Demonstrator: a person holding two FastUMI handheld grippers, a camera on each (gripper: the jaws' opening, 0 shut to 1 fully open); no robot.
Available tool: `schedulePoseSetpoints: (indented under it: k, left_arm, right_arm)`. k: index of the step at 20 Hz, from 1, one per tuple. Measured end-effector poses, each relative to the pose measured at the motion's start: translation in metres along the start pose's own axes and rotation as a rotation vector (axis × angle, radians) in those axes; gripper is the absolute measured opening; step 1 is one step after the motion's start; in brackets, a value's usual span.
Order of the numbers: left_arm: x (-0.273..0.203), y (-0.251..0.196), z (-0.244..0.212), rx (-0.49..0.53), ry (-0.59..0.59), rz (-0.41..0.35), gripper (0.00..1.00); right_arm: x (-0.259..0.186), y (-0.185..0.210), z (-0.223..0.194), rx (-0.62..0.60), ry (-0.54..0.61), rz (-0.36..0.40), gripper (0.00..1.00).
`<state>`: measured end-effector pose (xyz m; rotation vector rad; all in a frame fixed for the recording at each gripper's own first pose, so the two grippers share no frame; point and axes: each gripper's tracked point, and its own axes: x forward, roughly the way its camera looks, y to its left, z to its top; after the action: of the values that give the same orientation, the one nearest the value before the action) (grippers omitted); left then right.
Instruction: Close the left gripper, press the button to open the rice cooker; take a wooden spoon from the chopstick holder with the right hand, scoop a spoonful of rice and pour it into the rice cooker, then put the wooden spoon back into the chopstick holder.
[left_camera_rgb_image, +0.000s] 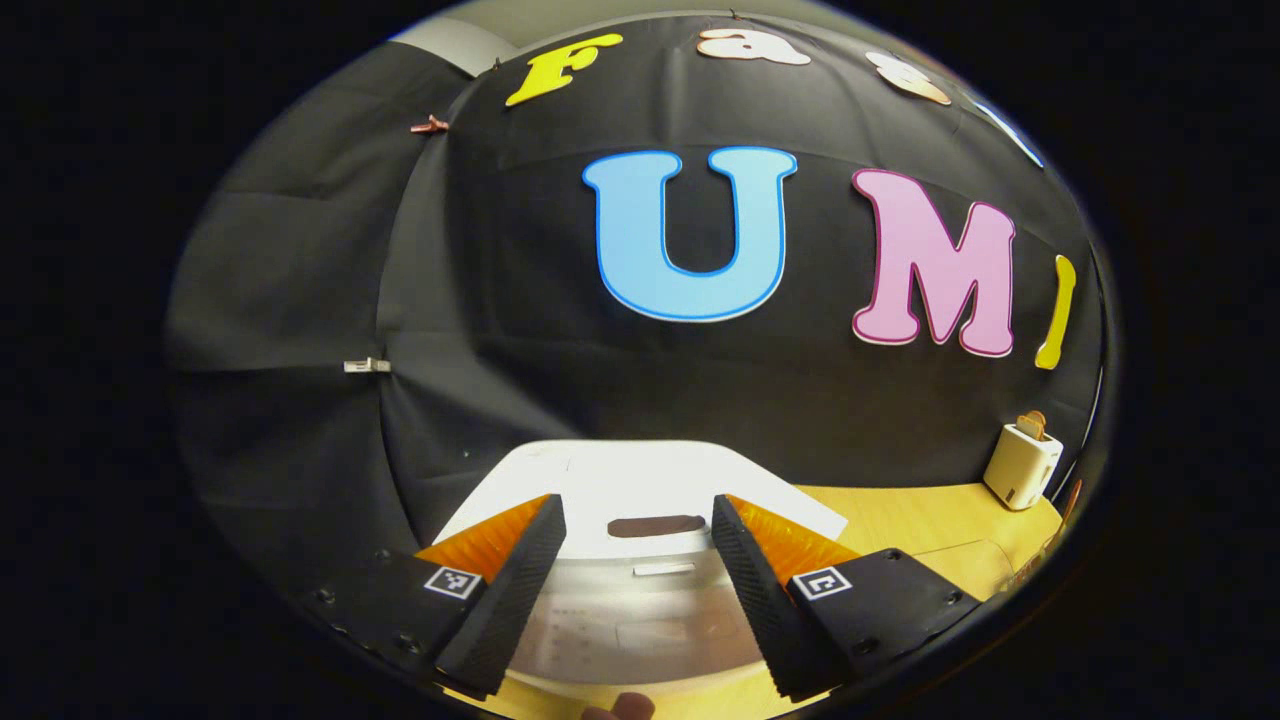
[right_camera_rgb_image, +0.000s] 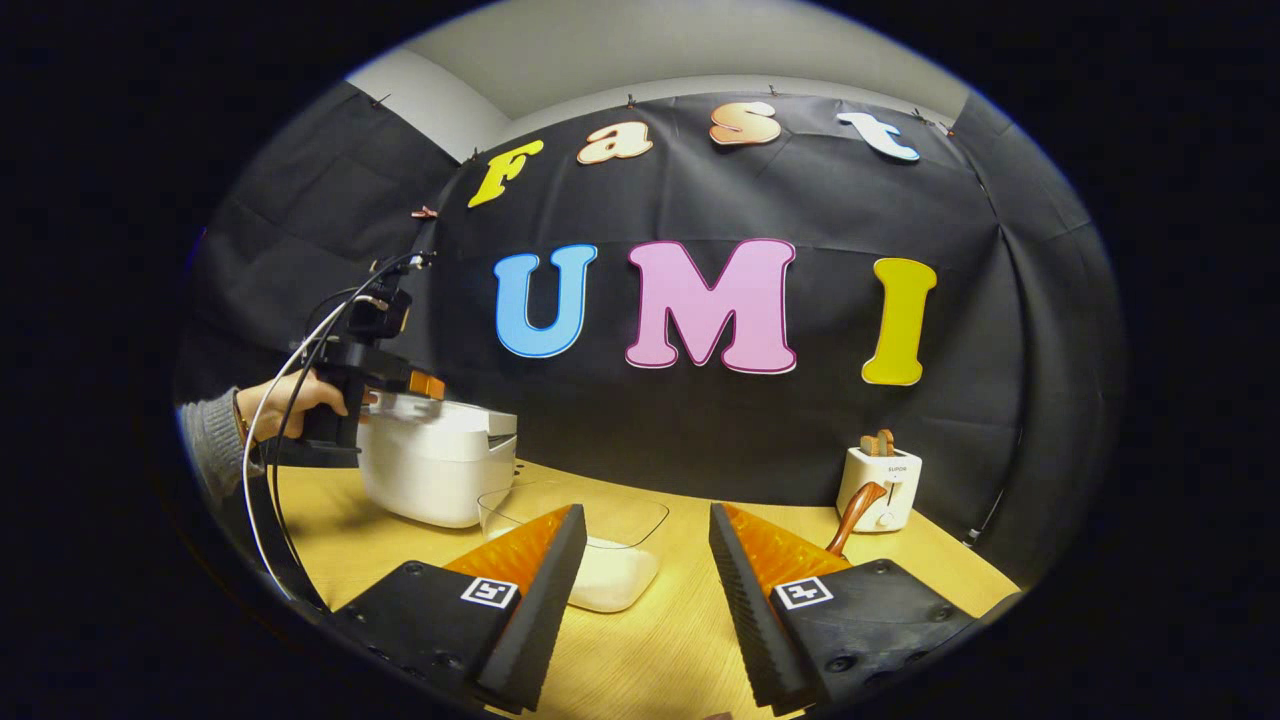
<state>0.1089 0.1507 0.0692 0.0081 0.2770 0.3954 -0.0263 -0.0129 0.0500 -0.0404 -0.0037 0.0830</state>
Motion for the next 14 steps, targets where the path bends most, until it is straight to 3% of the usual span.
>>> schedulePoseSetpoints:
  k: [4, 10, 12, 14]
  left_arm:
    - [0.001, -0.001, -0.024, 0.034, 0.054, 0.008, 0.98]
    - [-0.003, -0.002, -0.024, 0.039, 0.021, -0.001, 1.0]
    - [-0.011, -0.004, -0.021, 0.049, -0.001, 0.013, 1.0]
    - [-0.024, -0.011, -0.007, 0.04, -0.12, -0.001, 0.98]
  right_arm:
    - [0.001, 0.004, -0.007, -0.009, 0.004, 0.021, 0.78]
    - [0.004, 0.018, -0.019, 0.013, 0.014, 0.061, 0.78]
    - [0.004, 0.019, -0.019, -0.004, 0.009, 0.067, 0.78]
    - [0.007, 0.013, -0.017, -0.021, -0.024, 0.051, 0.78]
